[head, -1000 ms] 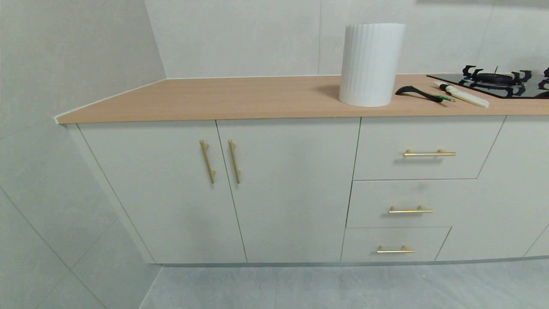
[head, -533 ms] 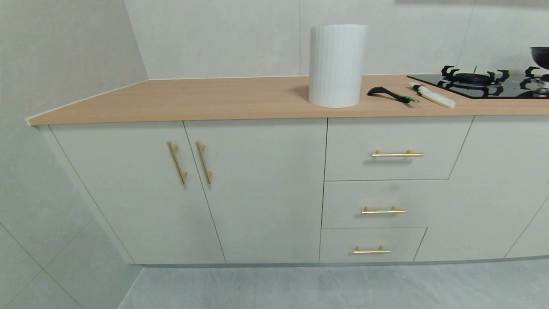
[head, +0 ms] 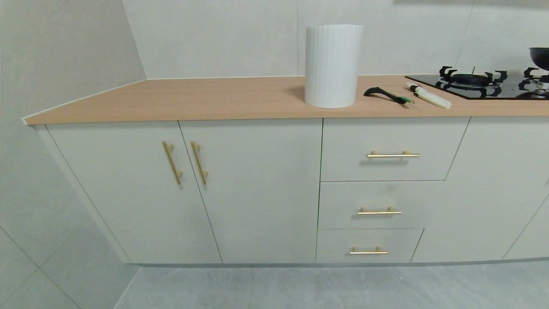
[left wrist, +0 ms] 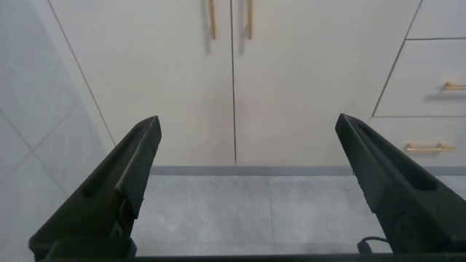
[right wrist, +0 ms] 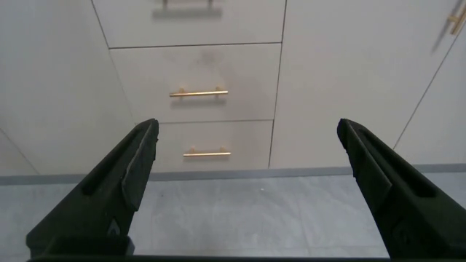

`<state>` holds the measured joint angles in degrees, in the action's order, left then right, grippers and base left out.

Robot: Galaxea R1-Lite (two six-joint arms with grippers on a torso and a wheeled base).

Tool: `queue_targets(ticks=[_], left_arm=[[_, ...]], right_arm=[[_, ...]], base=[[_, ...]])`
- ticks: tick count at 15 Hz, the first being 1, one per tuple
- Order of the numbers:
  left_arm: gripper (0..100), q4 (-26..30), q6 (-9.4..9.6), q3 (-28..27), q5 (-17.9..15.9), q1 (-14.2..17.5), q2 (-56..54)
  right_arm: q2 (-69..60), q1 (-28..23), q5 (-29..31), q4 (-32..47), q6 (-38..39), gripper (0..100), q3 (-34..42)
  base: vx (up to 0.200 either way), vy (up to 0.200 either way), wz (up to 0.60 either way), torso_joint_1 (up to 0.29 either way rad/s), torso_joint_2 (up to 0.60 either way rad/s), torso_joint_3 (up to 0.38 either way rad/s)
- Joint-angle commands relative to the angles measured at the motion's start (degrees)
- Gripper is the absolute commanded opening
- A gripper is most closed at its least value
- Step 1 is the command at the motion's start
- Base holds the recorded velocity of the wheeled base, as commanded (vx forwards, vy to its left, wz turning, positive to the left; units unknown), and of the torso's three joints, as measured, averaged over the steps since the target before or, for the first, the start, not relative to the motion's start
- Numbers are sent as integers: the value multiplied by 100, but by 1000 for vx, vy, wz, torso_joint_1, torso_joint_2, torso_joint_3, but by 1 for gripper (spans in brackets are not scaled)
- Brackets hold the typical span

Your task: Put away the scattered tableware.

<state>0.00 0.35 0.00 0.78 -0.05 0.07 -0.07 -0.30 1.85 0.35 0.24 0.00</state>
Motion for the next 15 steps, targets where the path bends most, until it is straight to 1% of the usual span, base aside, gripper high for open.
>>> queue_targets(ticks=[1, 3, 13, 14, 15], left_arm=[[100, 0, 9, 0, 1, -4, 1], [100, 0, 9, 0, 1, -4, 1], [100, 0, -9, 0, 1, -4, 1], [100, 0, -9, 0, 1, 5, 1], [100, 0, -18, 0, 1, -4, 1]], right_arm=[[7, 4, -1, 0, 2, 100, 0], [7, 4, -1, 0, 2, 100, 0], [7, 4, -18, 9, -51, 100, 0], [7, 13, -53, -123, -60, 100, -176], [78, 30, -300, -141, 55, 100, -642]], base=[[200, 0, 0, 2, -2, 2], [200, 0, 0, 2, 2, 5], [0, 0, 0, 0, 0, 0], [0, 0, 0, 0, 0, 0], [0, 0, 0, 0, 0, 0]])
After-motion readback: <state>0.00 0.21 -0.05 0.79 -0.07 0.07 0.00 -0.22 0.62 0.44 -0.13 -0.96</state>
